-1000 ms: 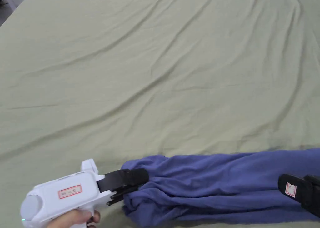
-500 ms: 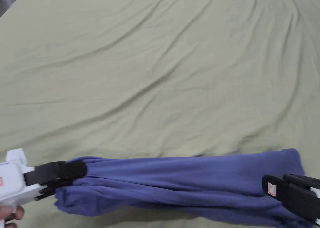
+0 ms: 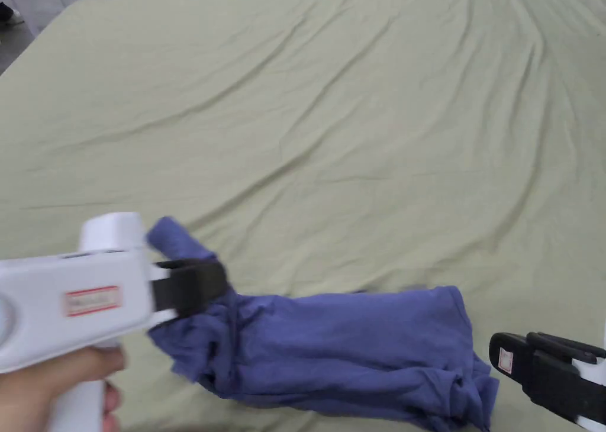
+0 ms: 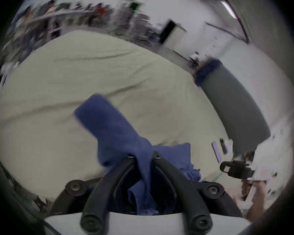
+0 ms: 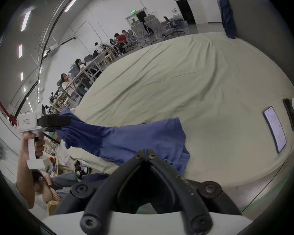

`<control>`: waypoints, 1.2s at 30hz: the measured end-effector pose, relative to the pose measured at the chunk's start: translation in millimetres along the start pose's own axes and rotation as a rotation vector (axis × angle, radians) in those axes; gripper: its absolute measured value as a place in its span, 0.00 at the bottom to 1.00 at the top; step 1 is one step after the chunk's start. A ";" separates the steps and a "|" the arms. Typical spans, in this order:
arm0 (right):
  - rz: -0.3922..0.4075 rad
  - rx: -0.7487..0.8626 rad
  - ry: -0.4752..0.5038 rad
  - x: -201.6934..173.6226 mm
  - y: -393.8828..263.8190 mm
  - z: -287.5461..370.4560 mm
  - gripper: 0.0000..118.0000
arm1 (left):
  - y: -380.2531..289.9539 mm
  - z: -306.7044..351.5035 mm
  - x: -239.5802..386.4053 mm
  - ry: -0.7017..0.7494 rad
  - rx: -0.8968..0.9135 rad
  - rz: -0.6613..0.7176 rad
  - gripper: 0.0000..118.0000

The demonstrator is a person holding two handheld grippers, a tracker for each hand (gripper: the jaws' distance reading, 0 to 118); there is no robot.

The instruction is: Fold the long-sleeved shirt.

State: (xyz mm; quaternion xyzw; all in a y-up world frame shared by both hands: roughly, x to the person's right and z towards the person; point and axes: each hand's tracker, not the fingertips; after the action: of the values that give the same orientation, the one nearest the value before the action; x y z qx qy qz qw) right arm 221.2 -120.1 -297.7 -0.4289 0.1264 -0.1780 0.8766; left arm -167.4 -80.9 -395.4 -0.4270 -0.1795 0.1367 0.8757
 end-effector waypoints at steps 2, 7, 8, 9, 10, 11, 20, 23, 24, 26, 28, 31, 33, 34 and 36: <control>-0.007 0.012 0.003 7.3 -2.8 13.2 0.01 | -9.0 -31.6 47.1 -0.041 -0.005 -0.002 0.08; -0.033 0.045 -0.043 36.2 -8.0 48.4 0.01 | -45.1 -130.3 123.6 -0.125 -0.189 -0.050 0.08; -0.046 0.050 -0.055 42.4 -9.0 54.0 0.01 | -53.8 -149.3 132.3 -0.108 -0.225 -0.072 0.08; -0.064 0.059 -0.071 48.8 -10.3 60.3 0.01 | -64.4 -169.3 136.9 -0.064 -0.275 -0.067 0.08; -0.080 0.068 -0.085 54.7 -11.7 65.7 0.01 | -74.6 -186.8 138.5 -0.021 -0.307 -0.069 0.11; -0.093 0.076 -0.094 59.6 -13.1 70.1 0.01 | -81.1 -200.2 138.5 0.003 -0.333 -0.037 0.21; -0.160 0.092 -0.053 79.8 -21.8 72.1 0.02 | -45.7 -87.3 110.5 -0.359 0.058 0.190 0.92; -0.181 0.103 -0.006 79.8 -20.5 67.6 0.01 | -28.1 -49.4 69.0 -0.279 0.167 0.345 0.85; -0.187 0.106 0.003 78.2 -20.2 66.1 0.01 | -27.0 -43.9 56.4 -0.187 0.166 0.356 0.61; -0.196 0.109 0.015 75.9 -18.9 62.9 0.01 | -29.1 -48.1 48.2 0.044 0.142 0.216 0.33; -0.203 0.111 0.025 73.4 -18.0 60.3 0.02 | -46.2 -75.1 63.4 0.373 0.057 -0.006 0.04; -0.198 0.110 0.028 70.5 -17.9 61.2 0.01 | -79.1 -121.3 82.3 0.149 -0.133 -0.065 0.03; -0.195 0.113 0.022 73.0 -19.2 66.2 0.01 | -96.0 -142.8 105.4 0.005 -0.202 -0.022 0.03; -0.198 0.116 0.013 74.6 -19.4 69.4 0.01 | -106.9 -153.7 125.6 -0.030 -0.230 -0.054 0.03; -0.212 0.127 -0.018 79.5 -20.8 77.3 0.01 | -127.7 -168.4 157.4 -0.017 -0.242 -0.153 0.03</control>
State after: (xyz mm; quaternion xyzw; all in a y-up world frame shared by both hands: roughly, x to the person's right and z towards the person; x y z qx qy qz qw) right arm 317.9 -110.7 -240.2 -0.3852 0.0611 -0.2737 0.8792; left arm 57.5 -213.1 -358.7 -0.5134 -0.2339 0.0504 0.8241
